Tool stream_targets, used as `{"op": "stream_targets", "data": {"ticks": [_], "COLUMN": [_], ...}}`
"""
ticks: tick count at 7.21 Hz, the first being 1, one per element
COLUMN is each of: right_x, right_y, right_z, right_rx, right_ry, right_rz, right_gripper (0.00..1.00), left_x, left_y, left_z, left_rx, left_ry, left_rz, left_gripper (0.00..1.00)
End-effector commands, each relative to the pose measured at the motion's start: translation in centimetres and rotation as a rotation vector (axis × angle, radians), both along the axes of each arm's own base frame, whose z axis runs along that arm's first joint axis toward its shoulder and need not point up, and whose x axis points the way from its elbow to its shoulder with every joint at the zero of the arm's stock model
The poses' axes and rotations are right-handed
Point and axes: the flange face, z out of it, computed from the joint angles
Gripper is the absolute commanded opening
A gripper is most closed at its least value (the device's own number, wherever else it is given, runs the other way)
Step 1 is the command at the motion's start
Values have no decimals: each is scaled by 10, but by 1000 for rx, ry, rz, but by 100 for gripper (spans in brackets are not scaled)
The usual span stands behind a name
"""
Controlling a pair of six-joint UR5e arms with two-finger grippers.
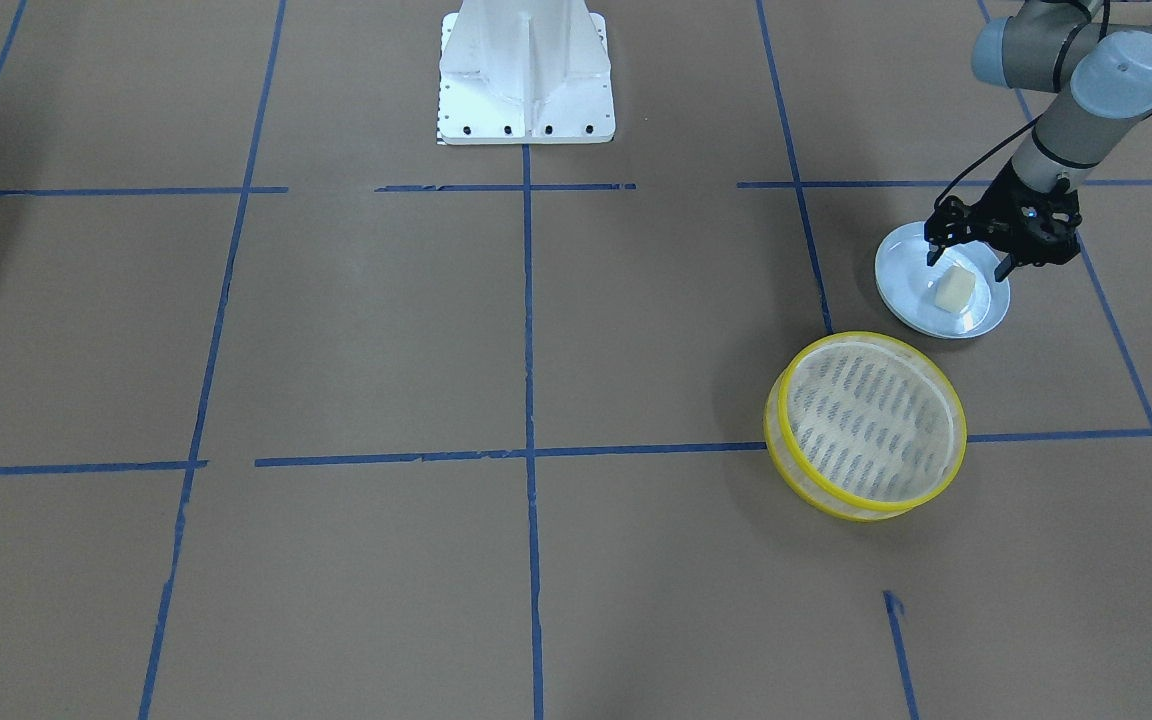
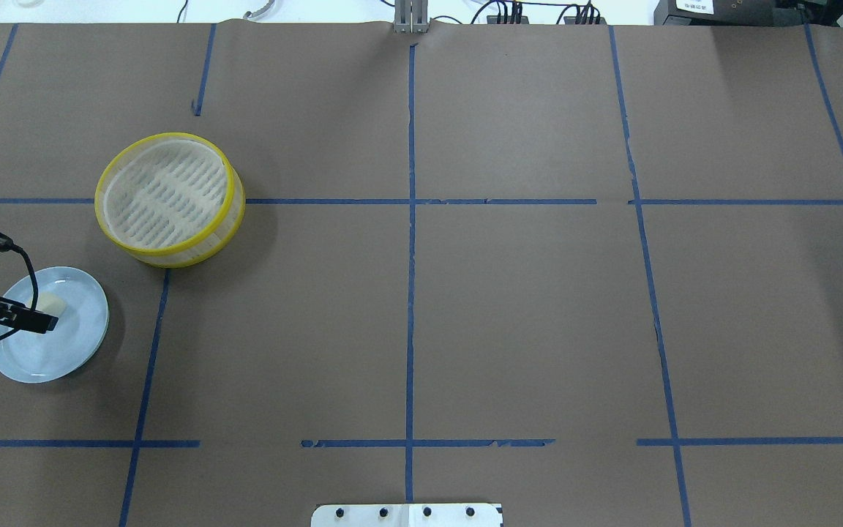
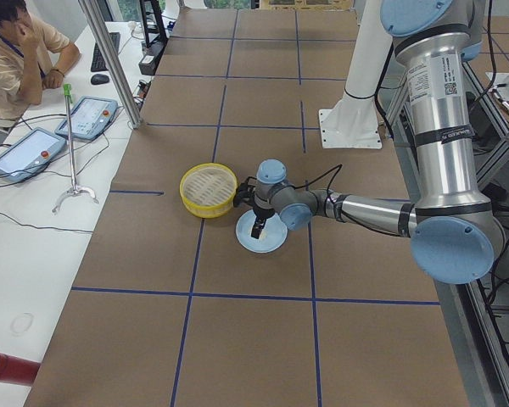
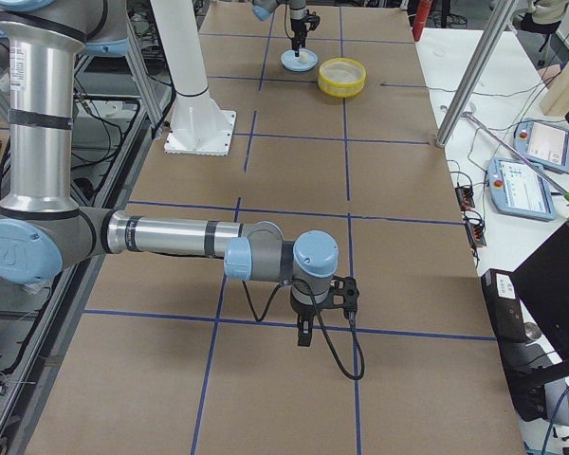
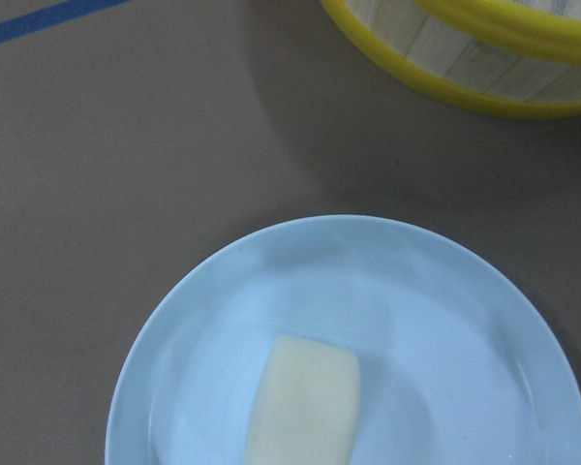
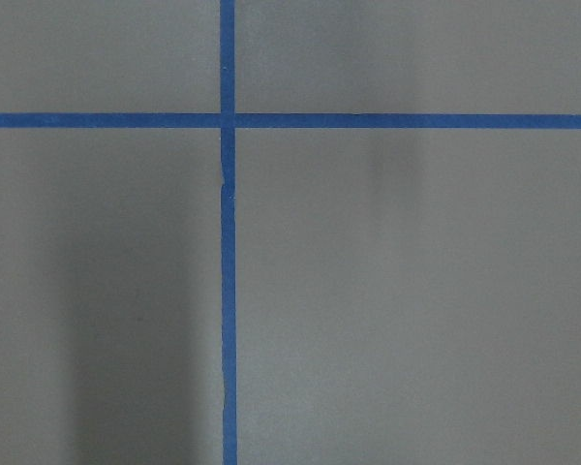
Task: Place bun in steamer
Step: 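Lower the left gripper onto the pale bun on the light-blue plate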
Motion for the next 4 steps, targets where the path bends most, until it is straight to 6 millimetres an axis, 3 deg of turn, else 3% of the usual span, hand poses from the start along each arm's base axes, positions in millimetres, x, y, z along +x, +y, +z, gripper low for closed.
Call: {"op": "stream_targets", "data": {"ticks": [1, 4], "right_x": [0, 0], "right_y": [0, 0], "right_z": [0, 0], "right_rx": [0, 0], "right_ry": [0, 0], "right_rz": [0, 0], "right_gripper": [100, 100], "left_x": [9, 16], "left_y": [-9, -15], "left_z": [3, 14], "left_rx": [4, -12], "left_ry": [-5, -18], "left_rz": [-3, -1], "left_gripper": [90, 78]}}
